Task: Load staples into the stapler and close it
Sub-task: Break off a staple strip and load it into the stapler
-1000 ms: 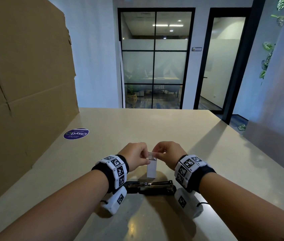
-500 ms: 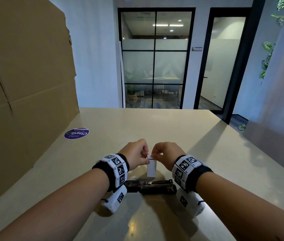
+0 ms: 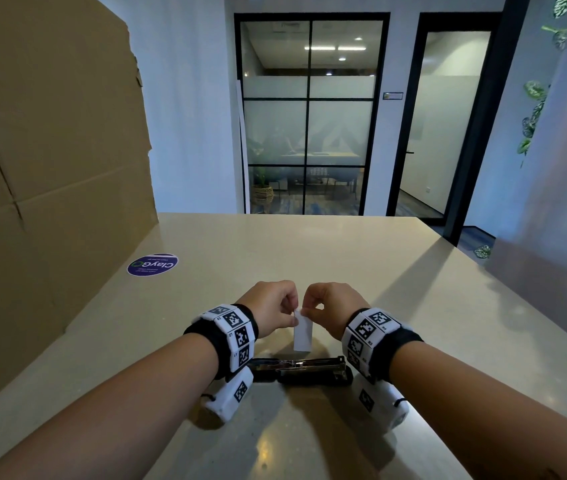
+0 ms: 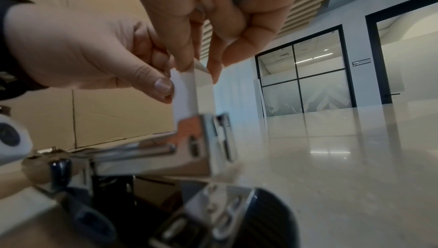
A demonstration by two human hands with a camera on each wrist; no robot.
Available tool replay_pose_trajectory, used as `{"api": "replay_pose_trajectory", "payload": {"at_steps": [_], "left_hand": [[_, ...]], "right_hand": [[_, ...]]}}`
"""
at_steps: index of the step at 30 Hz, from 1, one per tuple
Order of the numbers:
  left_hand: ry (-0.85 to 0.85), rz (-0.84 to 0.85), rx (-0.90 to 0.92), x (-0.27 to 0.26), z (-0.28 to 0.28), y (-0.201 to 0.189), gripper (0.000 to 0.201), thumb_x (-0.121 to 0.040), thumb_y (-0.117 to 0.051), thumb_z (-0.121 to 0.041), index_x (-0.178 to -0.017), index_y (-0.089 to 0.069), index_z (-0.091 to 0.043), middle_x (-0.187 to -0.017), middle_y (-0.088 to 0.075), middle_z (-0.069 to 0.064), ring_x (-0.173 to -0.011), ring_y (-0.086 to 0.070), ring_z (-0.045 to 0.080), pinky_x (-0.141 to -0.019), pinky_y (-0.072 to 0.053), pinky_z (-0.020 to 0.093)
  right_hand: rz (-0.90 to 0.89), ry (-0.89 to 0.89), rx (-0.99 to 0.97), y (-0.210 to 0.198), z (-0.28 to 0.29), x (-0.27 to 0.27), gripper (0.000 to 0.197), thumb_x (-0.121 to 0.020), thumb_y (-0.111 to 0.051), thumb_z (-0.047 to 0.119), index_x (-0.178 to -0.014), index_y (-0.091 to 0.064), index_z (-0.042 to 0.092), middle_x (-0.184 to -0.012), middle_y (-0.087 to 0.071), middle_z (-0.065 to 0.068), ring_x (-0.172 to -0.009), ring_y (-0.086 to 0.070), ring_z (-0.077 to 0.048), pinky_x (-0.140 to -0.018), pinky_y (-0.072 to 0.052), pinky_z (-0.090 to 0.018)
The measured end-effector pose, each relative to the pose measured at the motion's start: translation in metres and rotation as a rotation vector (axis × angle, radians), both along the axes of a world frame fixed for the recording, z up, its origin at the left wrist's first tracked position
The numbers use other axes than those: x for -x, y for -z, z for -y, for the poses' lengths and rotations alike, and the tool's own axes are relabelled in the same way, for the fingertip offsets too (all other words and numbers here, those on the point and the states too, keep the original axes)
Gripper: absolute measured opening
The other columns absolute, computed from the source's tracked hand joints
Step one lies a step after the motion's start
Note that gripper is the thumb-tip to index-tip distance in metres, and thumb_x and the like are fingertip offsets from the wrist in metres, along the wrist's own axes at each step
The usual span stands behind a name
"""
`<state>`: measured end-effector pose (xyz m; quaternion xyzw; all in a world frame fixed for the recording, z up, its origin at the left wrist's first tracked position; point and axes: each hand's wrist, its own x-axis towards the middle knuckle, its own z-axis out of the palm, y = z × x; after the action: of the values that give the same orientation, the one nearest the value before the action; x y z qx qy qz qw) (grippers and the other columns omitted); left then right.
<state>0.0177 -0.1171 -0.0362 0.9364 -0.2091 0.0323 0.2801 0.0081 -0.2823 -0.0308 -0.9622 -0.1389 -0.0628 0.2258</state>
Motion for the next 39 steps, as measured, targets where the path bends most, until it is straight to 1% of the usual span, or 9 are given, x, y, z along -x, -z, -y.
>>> {"api": "replay_pose_trajectory", "payload": {"at_steps": [6,11,14,17,22,25,29,32,39], "left_hand": [[0.001,0.026,-0.026,-0.001,0.000,0.000,0.016,-0.076,-0.076,-0.018,-0.085,-0.063,-0.019,-0.075,-0.059,-0.010,-0.067,-0.055,0.006,-0.064,-0.046,0.016],[-0.006,0.008,-0.028,-0.002,0.000,-0.002,0.013,-0.076,-0.076,-0.019,-0.084,-0.067,-0.017,-0.077,-0.063,-0.007,-0.073,-0.060,0.011,-0.074,-0.054,0.028],[-0.006,0.012,-0.037,-0.002,0.001,-0.003,0.011,-0.077,-0.075,-0.019,-0.082,-0.066,-0.018,-0.075,-0.062,-0.009,-0.073,-0.060,0.011,-0.075,-0.055,0.028],[0.007,0.008,-0.041,-0.002,0.002,-0.004,0.011,-0.077,-0.074,-0.017,-0.082,-0.065,-0.018,-0.073,-0.060,-0.010,-0.073,-0.060,0.012,-0.075,-0.055,0.029],[0.006,-0.005,-0.036,-0.002,0.000,-0.004,0.014,-0.076,-0.075,-0.017,-0.078,-0.061,-0.019,-0.074,-0.061,-0.008,-0.072,-0.060,0.012,-0.075,-0.055,0.030],[-0.019,-0.026,-0.032,-0.002,-0.004,-0.005,0.017,-0.075,-0.074,-0.014,-0.077,-0.058,-0.020,-0.072,-0.059,-0.009,-0.070,-0.057,0.014,-0.075,-0.055,0.034],[-0.036,-0.084,-0.055,-0.003,-0.011,-0.006,0.022,-0.075,-0.071,-0.011,-0.087,-0.056,-0.022,-0.082,-0.062,-0.006,-0.076,-0.062,0.019,-0.078,-0.056,0.036],[-0.010,-0.113,-0.115,-0.002,-0.013,-0.004,0.024,-0.072,-0.070,-0.011,-0.087,-0.056,-0.024,-0.089,-0.070,0.000,-0.086,-0.068,0.023,-0.080,-0.058,0.040],[-0.032,-0.151,-0.184,-0.004,-0.012,0.004,0.029,-0.073,-0.072,-0.014,-0.098,-0.060,-0.021,-0.082,-0.066,-0.008,-0.081,-0.065,0.018,-0.079,-0.056,0.036]], "right_hand": [[-0.003,-0.019,0.046,-0.002,-0.002,0.000,0.011,-0.084,-0.064,0.026,-0.090,-0.069,0.020,-0.100,-0.073,0.000,-0.094,-0.066,-0.021,-0.081,-0.052,-0.031],[-0.030,-0.025,0.101,-0.007,0.002,0.003,0.020,-0.086,-0.062,0.037,-0.097,-0.073,0.023,-0.104,-0.073,0.001,-0.091,-0.063,-0.018,-0.078,-0.048,-0.028],[-0.060,-0.029,0.167,-0.005,0.004,0.003,0.024,-0.084,-0.063,0.044,-0.100,-0.072,0.030,-0.115,-0.070,0.004,-0.103,-0.064,-0.018,-0.090,-0.052,-0.033],[-0.066,-0.029,0.162,-0.005,0.007,0.004,0.025,-0.084,-0.064,0.040,-0.108,-0.069,0.033,-0.120,-0.069,0.006,-0.107,-0.063,-0.016,-0.093,-0.050,-0.031],[-0.196,0.045,0.048,0.004,0.007,0.004,0.060,-0.076,-0.073,0.040,-0.128,-0.048,0.023,-0.124,-0.063,0.004,-0.110,-0.060,-0.017,-0.094,-0.050,-0.032],[-0.250,0.016,0.158,0.009,0.003,0.000,0.049,-0.080,-0.070,0.038,-0.121,-0.056,0.017,-0.124,-0.063,0.001,-0.112,-0.059,-0.019,-0.094,-0.047,-0.031],[-0.213,-0.002,0.141,0.006,-0.003,-0.002,0.021,-0.088,-0.057,0.024,-0.106,-0.065,0.016,-0.113,-0.069,-0.005,-0.106,-0.063,-0.025,-0.089,-0.049,-0.032],[-0.235,0.007,0.139,0.003,-0.008,-0.004,0.022,-0.089,-0.049,0.020,-0.104,-0.065,0.019,-0.110,-0.070,-0.005,-0.101,-0.064,-0.025,-0.087,-0.050,-0.033],[-0.319,-0.010,0.241,0.003,-0.014,-0.008,0.035,-0.076,-0.066,0.027,-0.111,-0.060,0.024,-0.112,-0.070,0.000,-0.100,-0.066,-0.021,-0.086,-0.054,-0.034]]}}
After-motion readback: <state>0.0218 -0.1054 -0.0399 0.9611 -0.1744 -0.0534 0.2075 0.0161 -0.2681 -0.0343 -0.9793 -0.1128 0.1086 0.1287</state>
